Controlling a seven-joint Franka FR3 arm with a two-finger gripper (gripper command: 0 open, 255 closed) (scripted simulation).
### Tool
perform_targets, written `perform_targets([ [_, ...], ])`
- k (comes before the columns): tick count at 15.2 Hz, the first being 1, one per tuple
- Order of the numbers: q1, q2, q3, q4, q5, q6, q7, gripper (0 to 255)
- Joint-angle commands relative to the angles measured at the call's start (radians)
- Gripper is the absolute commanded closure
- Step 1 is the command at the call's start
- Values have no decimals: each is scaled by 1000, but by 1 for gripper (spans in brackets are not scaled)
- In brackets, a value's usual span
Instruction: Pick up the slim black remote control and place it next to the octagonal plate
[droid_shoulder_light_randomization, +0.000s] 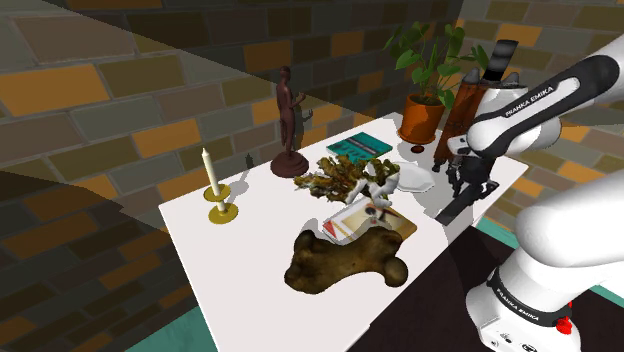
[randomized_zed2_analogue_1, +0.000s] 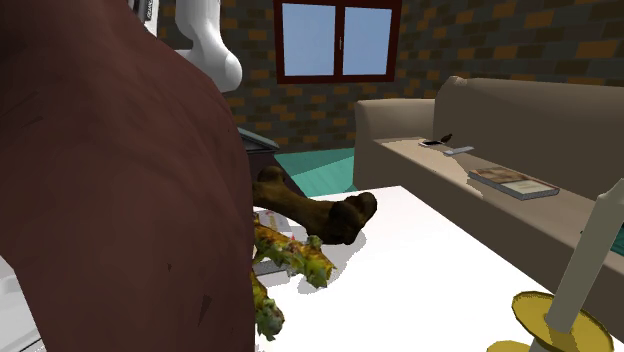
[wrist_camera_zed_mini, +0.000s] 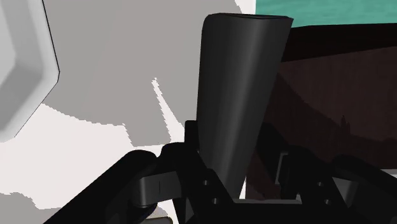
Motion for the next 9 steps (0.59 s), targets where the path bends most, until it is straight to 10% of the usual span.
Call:
perform_targets([
  [1,-14,26,-20,6,-12,21,-23,255],
  [9,4,202,-43,-4,-3,207,-26,255],
])
